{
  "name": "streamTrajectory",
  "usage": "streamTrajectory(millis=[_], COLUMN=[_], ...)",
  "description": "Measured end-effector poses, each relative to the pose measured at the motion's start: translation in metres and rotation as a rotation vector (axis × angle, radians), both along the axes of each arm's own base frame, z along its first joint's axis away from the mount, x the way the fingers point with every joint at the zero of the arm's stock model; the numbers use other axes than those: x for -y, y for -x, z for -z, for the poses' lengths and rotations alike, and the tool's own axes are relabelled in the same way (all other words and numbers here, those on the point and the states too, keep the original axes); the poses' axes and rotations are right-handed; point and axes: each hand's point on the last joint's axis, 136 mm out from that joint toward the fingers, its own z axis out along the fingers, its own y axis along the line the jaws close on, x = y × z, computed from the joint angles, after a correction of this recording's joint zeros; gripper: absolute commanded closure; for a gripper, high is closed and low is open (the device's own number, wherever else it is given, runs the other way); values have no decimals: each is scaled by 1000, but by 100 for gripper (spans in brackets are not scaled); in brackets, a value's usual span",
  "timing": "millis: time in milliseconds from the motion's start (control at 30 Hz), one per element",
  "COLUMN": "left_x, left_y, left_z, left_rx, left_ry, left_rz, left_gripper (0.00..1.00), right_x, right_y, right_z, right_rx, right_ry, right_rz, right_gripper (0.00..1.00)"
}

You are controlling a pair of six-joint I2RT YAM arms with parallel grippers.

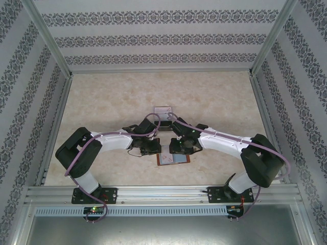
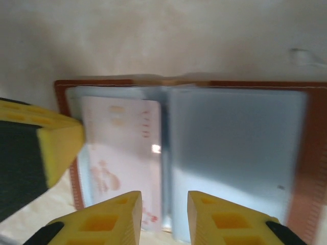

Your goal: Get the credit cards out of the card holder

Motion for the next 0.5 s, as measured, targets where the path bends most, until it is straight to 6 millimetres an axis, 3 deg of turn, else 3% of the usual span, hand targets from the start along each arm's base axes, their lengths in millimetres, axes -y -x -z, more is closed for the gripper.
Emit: streamTrajectory(millis=[133, 500], left_x=[0, 0], left_y=[0, 0], left_z=[0, 0], left_rx=[2, 3], left_ry=[0, -2], left_rz=[3, 6], left_gripper=[94, 94], right_x=[-13, -19], right_y=[-2, -6], right_z=[6, 13], right_rx=[-31, -60], right_ry=[-105, -214], right_rz=[7, 13], right_gripper=[77, 76])
